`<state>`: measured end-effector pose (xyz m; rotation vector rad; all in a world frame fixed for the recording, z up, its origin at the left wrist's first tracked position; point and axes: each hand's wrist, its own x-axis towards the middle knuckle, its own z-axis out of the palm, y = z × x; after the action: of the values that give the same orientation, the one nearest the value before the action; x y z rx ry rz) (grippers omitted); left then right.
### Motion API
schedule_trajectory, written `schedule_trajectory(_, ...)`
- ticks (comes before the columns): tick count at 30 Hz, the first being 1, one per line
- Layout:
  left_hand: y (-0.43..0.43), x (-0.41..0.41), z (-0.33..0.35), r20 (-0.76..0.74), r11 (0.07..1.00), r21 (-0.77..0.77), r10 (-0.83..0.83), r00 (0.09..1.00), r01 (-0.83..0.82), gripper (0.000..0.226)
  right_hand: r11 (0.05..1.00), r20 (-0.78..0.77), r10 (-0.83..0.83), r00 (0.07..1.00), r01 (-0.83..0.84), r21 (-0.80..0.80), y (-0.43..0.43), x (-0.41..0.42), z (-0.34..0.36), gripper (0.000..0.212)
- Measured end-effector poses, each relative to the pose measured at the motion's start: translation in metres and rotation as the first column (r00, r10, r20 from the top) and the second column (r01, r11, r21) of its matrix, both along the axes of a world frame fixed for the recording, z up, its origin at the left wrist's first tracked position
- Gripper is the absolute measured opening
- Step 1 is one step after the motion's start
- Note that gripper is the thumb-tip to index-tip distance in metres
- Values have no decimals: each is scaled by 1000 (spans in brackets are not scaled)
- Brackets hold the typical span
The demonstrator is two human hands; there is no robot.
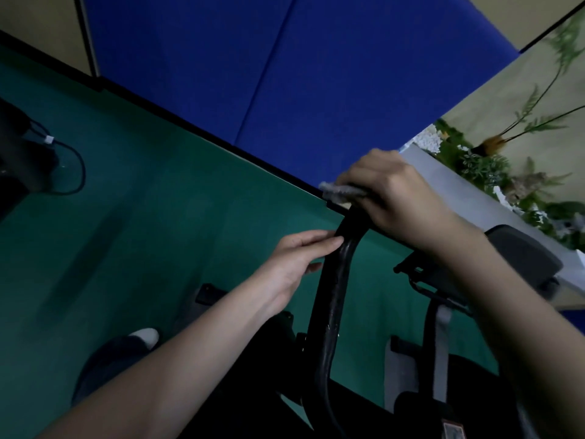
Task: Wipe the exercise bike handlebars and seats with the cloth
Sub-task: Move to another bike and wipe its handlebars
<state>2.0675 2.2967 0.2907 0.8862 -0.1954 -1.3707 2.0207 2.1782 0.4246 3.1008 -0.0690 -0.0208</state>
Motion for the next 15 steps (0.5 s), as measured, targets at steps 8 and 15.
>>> schedule_trajectory(8, 2, 11, 2, 46, 996, -15, -90, 995, 90, 16, 943, 377, -329, 866, 282, 175, 10, -9, -10, 13)
schedule_trajectory(15, 2, 20, 6, 117, 984, -5, -176, 977, 178, 27, 341, 272, -938, 217, 418, 842, 3, 7, -25, 14)
